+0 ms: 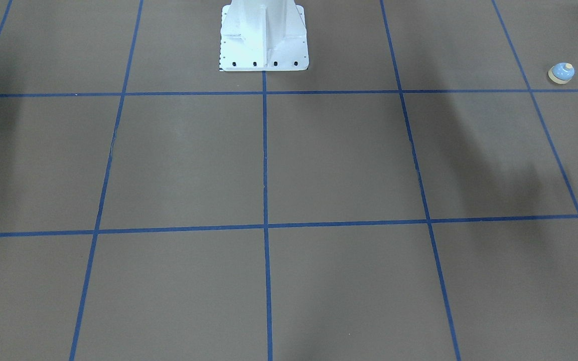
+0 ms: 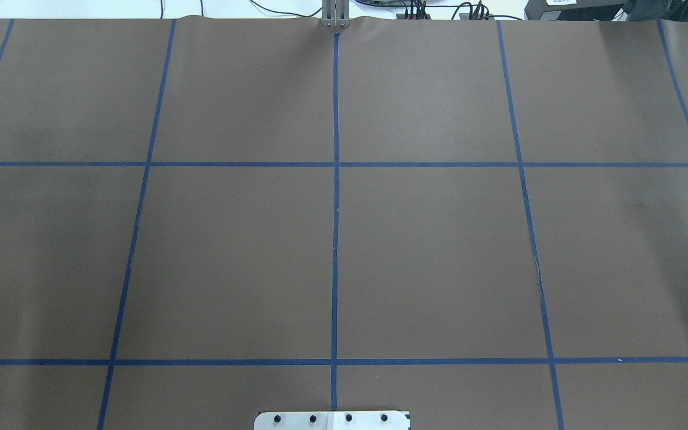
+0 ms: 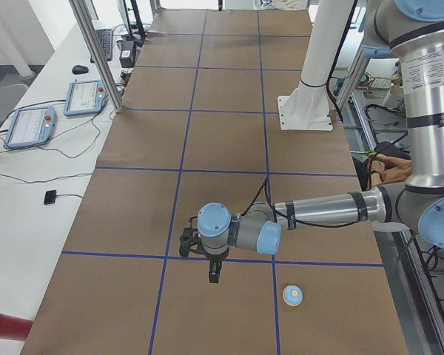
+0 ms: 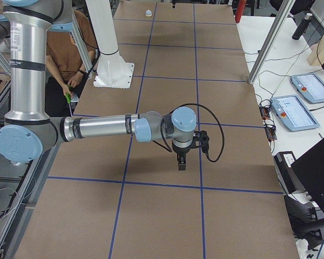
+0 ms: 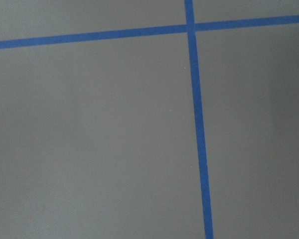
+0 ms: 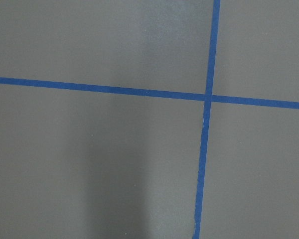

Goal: Place and press bell with both arms

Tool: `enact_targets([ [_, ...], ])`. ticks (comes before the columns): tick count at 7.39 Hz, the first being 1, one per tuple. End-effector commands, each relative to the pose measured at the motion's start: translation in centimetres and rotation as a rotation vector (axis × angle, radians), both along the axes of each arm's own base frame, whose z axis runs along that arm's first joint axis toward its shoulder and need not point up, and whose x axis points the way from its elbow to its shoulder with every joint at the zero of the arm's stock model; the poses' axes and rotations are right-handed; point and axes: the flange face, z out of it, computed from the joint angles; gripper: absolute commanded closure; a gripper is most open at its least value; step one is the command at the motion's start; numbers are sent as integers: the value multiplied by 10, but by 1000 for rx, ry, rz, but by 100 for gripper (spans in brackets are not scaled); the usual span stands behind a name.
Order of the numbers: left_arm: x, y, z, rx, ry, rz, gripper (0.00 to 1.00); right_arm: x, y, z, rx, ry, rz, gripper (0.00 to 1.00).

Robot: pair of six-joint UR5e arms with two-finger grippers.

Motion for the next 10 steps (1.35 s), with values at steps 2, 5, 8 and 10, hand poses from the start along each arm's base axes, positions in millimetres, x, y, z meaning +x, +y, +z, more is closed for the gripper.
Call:
enact_targets([
  [2, 33, 17, 32, -154, 17, 84, 0, -2, 0, -3, 2, -23, -7, 0],
  [5, 32, 67, 67, -294, 20, 111, 0, -6, 5, 0, 31, -52, -11, 0],
  [8, 28, 124, 91, -303, 12, 160, 0, -8, 7, 6, 13, -75, -14, 0],
  [10, 30, 155, 105, -283, 4, 210, 0, -10, 7, 6, 14, -83, -19, 0],
])
